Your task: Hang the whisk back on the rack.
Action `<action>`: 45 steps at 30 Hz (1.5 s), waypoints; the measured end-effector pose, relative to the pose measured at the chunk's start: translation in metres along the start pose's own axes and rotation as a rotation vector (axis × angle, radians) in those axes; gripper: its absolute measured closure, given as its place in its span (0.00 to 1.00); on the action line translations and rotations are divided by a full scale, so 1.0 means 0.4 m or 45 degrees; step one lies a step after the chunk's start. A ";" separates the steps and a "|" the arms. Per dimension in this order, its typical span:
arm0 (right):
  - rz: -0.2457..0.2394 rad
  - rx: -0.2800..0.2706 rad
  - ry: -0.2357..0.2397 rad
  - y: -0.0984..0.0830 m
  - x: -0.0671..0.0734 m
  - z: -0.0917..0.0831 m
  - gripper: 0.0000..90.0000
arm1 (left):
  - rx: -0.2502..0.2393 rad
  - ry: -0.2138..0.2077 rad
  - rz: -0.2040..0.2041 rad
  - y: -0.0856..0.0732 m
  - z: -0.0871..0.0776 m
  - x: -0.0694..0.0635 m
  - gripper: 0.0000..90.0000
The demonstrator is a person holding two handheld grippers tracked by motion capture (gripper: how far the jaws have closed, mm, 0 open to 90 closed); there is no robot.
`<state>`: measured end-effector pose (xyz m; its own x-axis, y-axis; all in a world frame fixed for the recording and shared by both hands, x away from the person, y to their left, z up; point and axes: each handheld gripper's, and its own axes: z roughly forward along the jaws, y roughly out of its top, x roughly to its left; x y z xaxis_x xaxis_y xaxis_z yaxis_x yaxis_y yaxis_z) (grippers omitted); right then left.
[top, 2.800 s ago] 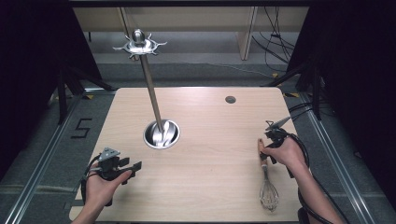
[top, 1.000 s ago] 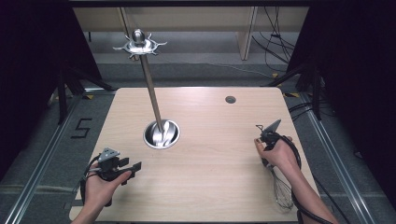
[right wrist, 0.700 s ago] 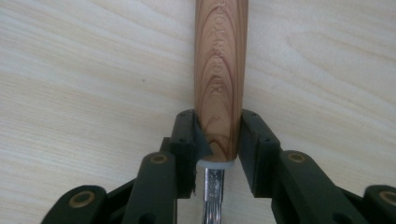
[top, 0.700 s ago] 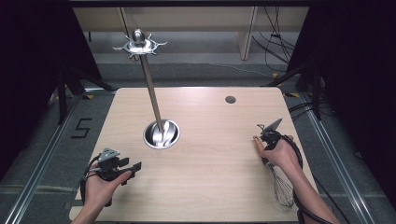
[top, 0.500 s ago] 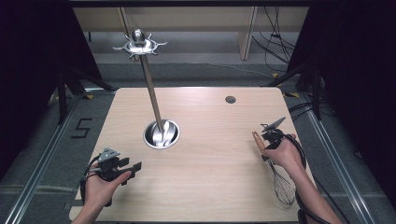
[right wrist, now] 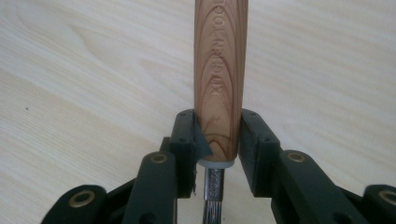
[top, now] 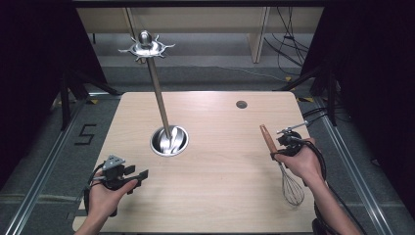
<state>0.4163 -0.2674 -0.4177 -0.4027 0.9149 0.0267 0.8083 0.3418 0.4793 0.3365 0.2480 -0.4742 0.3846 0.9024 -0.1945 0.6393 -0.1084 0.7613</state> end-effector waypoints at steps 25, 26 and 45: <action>-0.137 -0.620 0.006 -0.057 0.009 -0.075 0.78 | 0.007 0.001 0.019 0.000 -0.002 0.003 0.44; -0.122 -0.640 0.003 -0.060 0.012 -0.078 0.78 | 0.012 -0.001 0.020 0.000 -0.002 0.003 0.44; -0.188 -0.841 -0.006 -0.044 0.030 -0.111 0.78 | -0.020 -0.005 -0.010 -0.001 0.003 0.000 0.44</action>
<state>0.3781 -0.2721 -0.3867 -0.4856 0.8702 -0.0832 0.3121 0.2615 0.9134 0.3371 0.2476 -0.4752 0.3821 0.9015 -0.2032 0.6320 -0.0945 0.7692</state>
